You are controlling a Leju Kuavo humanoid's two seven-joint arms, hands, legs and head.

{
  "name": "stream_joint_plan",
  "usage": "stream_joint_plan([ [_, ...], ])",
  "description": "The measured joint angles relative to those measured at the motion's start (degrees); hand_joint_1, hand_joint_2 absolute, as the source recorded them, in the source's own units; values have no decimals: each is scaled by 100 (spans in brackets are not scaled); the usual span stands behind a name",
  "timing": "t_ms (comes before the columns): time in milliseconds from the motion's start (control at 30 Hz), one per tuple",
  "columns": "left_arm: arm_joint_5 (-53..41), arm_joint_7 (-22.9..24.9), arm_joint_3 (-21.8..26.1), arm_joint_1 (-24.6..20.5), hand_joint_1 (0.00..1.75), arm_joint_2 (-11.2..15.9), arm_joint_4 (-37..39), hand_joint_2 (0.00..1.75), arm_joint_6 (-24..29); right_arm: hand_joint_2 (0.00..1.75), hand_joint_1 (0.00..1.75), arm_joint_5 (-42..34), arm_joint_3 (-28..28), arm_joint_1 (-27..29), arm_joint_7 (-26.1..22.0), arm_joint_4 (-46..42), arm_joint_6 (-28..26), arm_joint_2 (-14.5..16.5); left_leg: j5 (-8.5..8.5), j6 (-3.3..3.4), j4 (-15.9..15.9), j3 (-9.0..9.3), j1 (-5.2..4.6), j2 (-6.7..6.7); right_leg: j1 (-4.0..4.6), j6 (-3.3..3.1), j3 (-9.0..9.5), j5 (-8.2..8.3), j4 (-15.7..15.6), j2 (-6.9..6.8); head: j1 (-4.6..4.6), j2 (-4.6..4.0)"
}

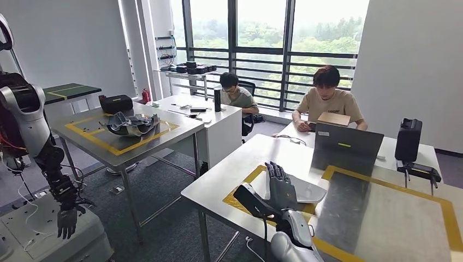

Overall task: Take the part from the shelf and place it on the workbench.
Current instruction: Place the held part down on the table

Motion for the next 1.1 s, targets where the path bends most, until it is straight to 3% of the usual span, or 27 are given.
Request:
stream_joint_plan([
  [100, -21, 10, 1, 11, 0, -2, 1, 0, 0, 0, 0, -107, 0, 0, -113, -178, 3, 81, -179, -93, 121, -91, 28, -89, -11, -153, -60, 109, -72, 10, 1, -1],
  [200, -23, 14, 1, 13, 0, -4, 2, 0, -1, 0, 0, -132, 0, 1, -131, -223, 6, 102, -341, -105, 249, -140, 31, -143, -12, -182, -81, 142, -84, 13, -1, -1],
  [267, -29, 28, 1, 12, 0, -9, 8, 0, -9, 0, 0, -195, 8, 28, -166, -324, 21, 137, -630, -106, 743, -235, 31, -194, 7, -200, -180, 230, -91, 29, -2, -1],
  [333, -39, 56, 1, 9, 0, -14, 15, 0, -22, 0, 0, -286, 38, 93, -216, -509, 38, 177, -769, -78, 1019, -95, 27, -245, 35, -202, -372, 392, -95, 58, -2, -1],
  [433, -46, 78, 1, -10, 0, -16, 16, 0, -32, 0, 0, -333, 96, 135, -239, -703, 40, 188, -618, -17, 136, 586, -2, -296, 45, -132, -538, 573, -103, 87, 1, -1],
  [467, -46, 80, 1, -15, 0, -17, 17, 0, -33, 0, 0, -346, 114, 136, -244, -738, 40, 191, -626, -4, -43, 679, -23, -311, 40, -94, -549, 625, -120, 91, 0, -1],
  [567, -50, 85, 1, -23, 0, -20, 17, 0, -33, 0, 0, -428, 175, 164, -271, -799, 47, 194, -506, 84, -145, 635, -55, -293, 16, 25, -553, 761, -202, 106, -1, -1],
  [600, -51, 86, 1, -28, 0, -21, 16, 0, -33, 0, 0, -463, 204, 178, -284, -821, 50, 189, -435, 125, -172, 607, -48, -275, 12, 51, -585, 700, -169, 101, 1, -1],
  [633, -52, 79, 1, -33, 0, -20, 15, 0, -33, 0, 0, -502, 234, 186, -306, -840, 51, 182, -367, 168, -201, 565, -38, -260, 12, 70, -646, 540, -36, 93, 1, -1],
  [733, -54, -6, 2, -38, 0, -18, 10, 0, -33, 0, 0, -641, 340, 234, -448, -886, 52, 173, -202, 253, -219, 362, -42, -258, 18, 96, -918, -186, 923, 67, 3, -1],
  [767, -56, -33, 2, -36, 0, -19, 12, 0, -33, 0, 0, -684, 376, 272, -504, -895, 51, 167, -149, 259, -217, 295, -46, -268, 21, 97, -961, -277, 1215, 66, 3, -1],
  [800, -61, -45, 3, -34, 0, -19, 14, 0, -33, 0, 0, -717, 408, 312, -548, -898, 51, 159, -99, 256, -215, 231, -48, -289, 23, 91, -931, -253, 1353, 66, 3, -1],
  [833, -68, -53, 3, -34, 0, -20, 16, 0, -34, 0, 0, -740, 437, 344, -584, -899, 51, 152, -50, 248, -213, 170, -49, -319, 28, 74, -808, -149, 1298, 70, 3, -1],
  [900, -80, -62, 3, -35, 0, -21, 19, 0, -35, 0, 0, -759, 482, 367, -614, -908, 47, 145, 41, 220, -208, 66, -46, -394, 48, 8, -298, 31, 635, 161, 3, -1],
  [967, -87, -63, 3, -43, 0, -27, 17, 0, -35, 0, 0, -762, 526, 359, -616, -933, 38, 143, 121, 166, -207, -7, -39, -469, 69, -47, 160, 6, -61, 315, 2, -1],
  [1033, -90, -64, 3, -45, 0, -34, 19, 0, -37, 0, 0, -762, 566, 355, -610, -953, 27, 140, 197, 85, -230, -42, -17, -561, 97, -76, 286, -37, -285, 327, 5, -1],
  [1100, -89, -63, 4, -32, 0, -35, 22, 0, -40, 0, 0, -761, 602, 353, -607, -961, 20, 142, 220, 20, -231, -77, -3, -586, 88, -136, 307, 22, -362, 202, 7, -1],
])
